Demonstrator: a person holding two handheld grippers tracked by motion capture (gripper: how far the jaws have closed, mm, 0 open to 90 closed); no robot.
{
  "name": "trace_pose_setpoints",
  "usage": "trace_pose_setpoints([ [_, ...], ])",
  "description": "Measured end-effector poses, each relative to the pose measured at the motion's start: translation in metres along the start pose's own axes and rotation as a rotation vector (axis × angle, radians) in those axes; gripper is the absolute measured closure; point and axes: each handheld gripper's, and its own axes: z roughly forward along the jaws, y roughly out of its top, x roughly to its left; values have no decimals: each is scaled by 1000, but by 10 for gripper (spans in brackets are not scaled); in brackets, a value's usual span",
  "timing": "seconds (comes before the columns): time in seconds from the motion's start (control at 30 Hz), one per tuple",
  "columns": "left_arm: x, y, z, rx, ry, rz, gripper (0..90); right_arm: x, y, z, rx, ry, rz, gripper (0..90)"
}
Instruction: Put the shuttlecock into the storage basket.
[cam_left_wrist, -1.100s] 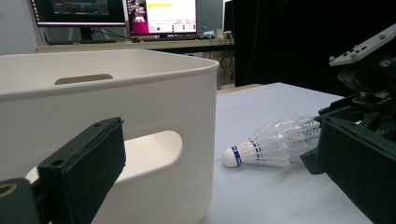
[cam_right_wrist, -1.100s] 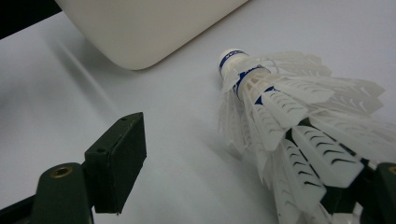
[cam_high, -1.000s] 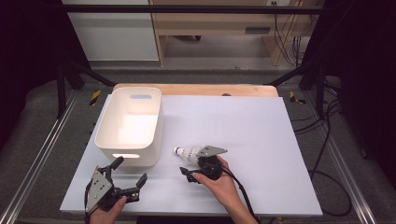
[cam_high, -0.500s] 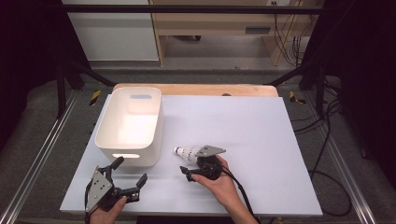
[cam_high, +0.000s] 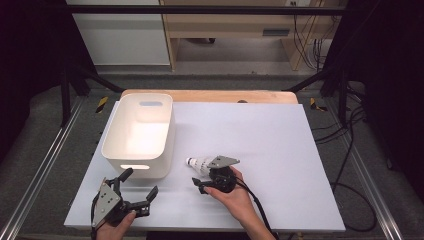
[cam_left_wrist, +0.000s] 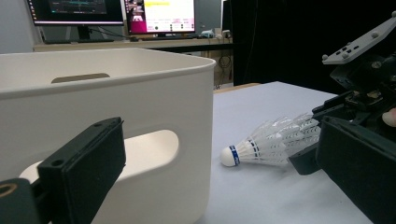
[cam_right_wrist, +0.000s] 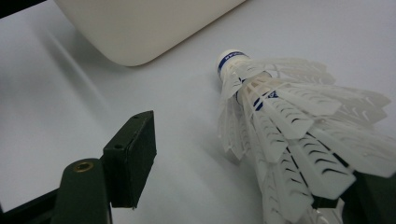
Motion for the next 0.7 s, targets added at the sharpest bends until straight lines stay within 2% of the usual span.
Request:
trace_pose_setpoints([
  [0.7, 0, 0, 0, 2, -4, 2, 15, 1, -1, 3, 30, -23, -32, 338],
])
